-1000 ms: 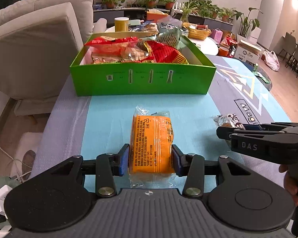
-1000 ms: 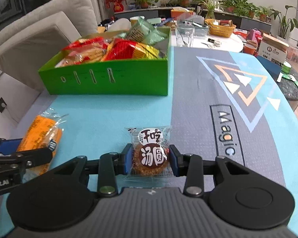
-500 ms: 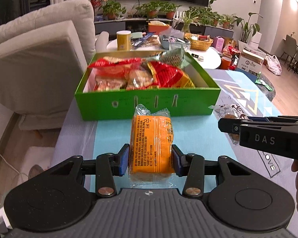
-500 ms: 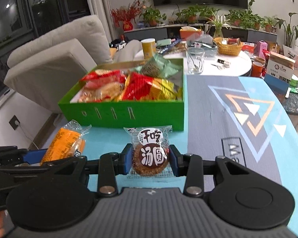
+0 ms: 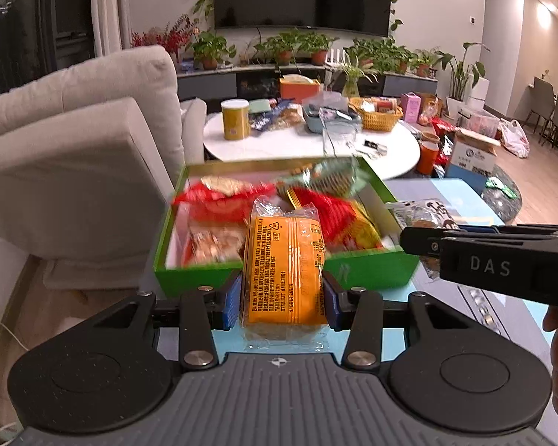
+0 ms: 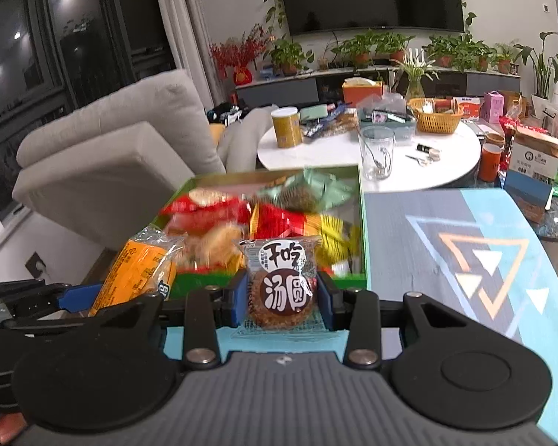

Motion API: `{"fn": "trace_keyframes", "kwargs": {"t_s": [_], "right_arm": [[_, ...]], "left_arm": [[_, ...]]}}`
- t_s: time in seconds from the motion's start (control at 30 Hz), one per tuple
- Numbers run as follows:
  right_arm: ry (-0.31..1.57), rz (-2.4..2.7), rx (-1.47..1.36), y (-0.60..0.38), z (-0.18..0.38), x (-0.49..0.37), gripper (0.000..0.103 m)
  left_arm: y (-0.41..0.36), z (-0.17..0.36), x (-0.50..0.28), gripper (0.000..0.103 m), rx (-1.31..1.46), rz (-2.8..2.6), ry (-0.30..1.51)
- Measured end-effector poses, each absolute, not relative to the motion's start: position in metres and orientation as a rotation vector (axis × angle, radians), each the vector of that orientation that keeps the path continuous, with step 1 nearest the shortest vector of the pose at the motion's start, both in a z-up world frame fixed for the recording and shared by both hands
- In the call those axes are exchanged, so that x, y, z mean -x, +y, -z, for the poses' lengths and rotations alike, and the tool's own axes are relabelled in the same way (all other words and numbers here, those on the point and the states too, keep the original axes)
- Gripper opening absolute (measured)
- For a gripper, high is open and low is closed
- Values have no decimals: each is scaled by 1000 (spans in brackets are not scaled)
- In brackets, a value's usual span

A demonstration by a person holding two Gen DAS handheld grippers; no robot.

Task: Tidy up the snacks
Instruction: 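Carry both packets over the green box with both grippers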

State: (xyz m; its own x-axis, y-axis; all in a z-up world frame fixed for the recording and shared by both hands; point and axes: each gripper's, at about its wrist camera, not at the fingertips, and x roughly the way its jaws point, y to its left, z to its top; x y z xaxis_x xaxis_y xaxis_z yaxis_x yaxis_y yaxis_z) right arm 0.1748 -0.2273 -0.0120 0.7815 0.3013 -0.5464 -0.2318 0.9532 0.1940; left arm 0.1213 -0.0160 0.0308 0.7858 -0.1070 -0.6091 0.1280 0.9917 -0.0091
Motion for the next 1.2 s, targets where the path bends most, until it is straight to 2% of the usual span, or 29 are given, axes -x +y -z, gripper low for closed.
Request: {"fn": "trace_keyframes", "kwargs": {"t_s": [0.47, 1.2], "right_arm": [[573, -292, -176, -219, -1, -208, 76], [597, -275, -185, -214, 10, -247, 76]], "left_arm": [[-11, -51, -167, 41, -34, 97, 603], [-10, -28, -227, 41, -32, 81, 633]]}}
